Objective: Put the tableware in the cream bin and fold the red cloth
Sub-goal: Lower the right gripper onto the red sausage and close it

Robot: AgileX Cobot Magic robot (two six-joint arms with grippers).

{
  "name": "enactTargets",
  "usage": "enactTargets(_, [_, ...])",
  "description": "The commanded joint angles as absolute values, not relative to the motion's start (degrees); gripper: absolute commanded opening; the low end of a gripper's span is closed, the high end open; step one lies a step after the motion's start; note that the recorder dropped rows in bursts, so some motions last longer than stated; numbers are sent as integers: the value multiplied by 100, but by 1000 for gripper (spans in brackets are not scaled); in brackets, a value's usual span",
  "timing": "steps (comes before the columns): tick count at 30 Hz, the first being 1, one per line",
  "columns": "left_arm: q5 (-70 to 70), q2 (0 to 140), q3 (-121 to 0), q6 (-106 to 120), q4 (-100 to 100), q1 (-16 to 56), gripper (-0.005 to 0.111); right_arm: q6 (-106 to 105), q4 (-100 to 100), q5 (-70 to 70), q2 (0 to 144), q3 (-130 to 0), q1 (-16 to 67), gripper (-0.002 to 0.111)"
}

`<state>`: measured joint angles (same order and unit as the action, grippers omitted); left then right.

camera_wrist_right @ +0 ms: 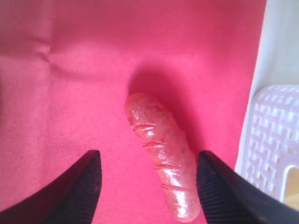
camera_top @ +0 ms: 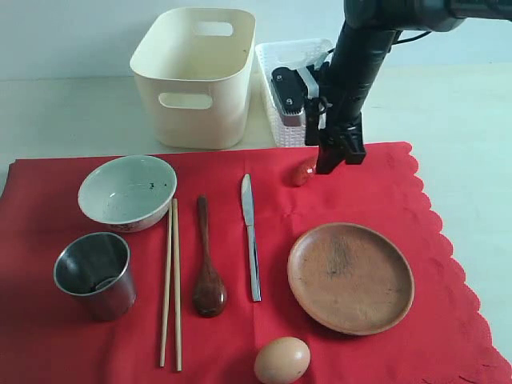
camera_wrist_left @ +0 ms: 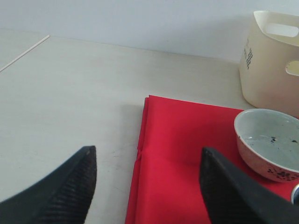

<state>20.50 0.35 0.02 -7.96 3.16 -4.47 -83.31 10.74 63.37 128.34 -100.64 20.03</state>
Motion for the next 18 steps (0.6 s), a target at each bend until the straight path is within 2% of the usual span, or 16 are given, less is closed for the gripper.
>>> enactTargets(1, [2017,0,0,-764,343,-456,62,-8395,923,6223,12963,-10090,2000,58])
enactTargets(18, [2017,0,0,-764,343,-456,62,-8336,877,5750,13095,-10090,2000,55])
